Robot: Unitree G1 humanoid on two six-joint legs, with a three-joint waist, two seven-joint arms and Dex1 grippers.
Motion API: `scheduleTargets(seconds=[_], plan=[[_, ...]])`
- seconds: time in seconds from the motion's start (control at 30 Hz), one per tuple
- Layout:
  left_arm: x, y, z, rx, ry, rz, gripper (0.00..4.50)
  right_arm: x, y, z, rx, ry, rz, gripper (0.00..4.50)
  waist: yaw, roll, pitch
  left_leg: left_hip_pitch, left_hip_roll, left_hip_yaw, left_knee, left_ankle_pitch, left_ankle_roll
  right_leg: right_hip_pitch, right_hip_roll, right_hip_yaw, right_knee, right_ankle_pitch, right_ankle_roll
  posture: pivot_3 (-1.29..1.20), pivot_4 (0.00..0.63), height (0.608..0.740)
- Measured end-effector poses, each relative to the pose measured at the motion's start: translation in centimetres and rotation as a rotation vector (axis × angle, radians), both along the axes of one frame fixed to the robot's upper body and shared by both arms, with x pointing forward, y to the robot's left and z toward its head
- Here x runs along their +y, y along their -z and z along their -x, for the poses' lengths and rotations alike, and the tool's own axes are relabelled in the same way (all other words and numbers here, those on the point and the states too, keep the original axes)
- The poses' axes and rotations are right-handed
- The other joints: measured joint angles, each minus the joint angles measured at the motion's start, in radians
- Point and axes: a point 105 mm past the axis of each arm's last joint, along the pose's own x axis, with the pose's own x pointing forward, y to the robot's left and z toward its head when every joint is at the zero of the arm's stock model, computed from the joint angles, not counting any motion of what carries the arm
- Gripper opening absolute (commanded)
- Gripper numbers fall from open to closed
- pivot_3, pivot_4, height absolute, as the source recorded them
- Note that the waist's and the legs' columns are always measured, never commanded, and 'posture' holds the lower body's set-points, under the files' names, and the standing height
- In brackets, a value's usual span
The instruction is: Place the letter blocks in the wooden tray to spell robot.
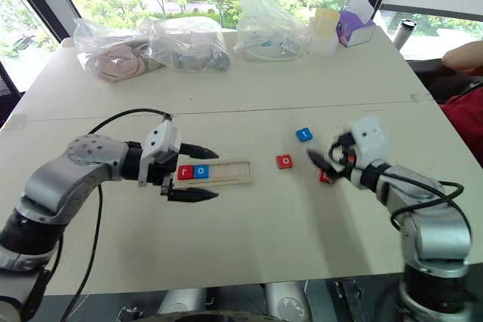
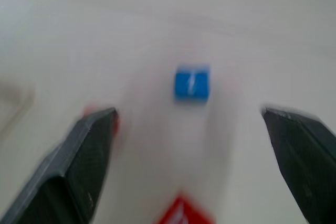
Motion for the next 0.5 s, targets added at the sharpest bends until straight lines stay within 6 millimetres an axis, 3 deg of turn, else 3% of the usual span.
scheduleTargets(seconds=[0.1,0.3,0.5], plan=[[0.3,-0.2,0.2,-0.019,0.021,-0.028,4.5,-2.2,1.9,0.2,0.059,-0.126,0.034,4.48,-0.002,0.0,0.0,0.001,0.0,0.002,0.002,0.0,0.0,0.0,0.0,0.001,0.001,0.0,-0.002,0.0,0.15,0.74],[0.1,-0.4,0.2,-0.041,0.007,-0.022,4.5,-2.1,2.4,-0.6,0.028,-0.293,0.04,4.48,0.0,-0.001,0.001,0.001,0.001,0.002,0.004,0.0,0.0,0.0,0.002,0.002,0.002,0.002,-0.003,0.0,0.15,0.74],[1.7,-0.1,-0.2,-0.039,-0.07,-0.049,4.5,-2.8,3.5,-1.0,0.052,-0.361,0.089,4.48,0.002,-0.001,0.001,0.001,0.001,0.001,0.004,0.0,0.0,0.0,0.001,0.002,0.002,0.005,-0.003,0.0,0.15,0.74]])
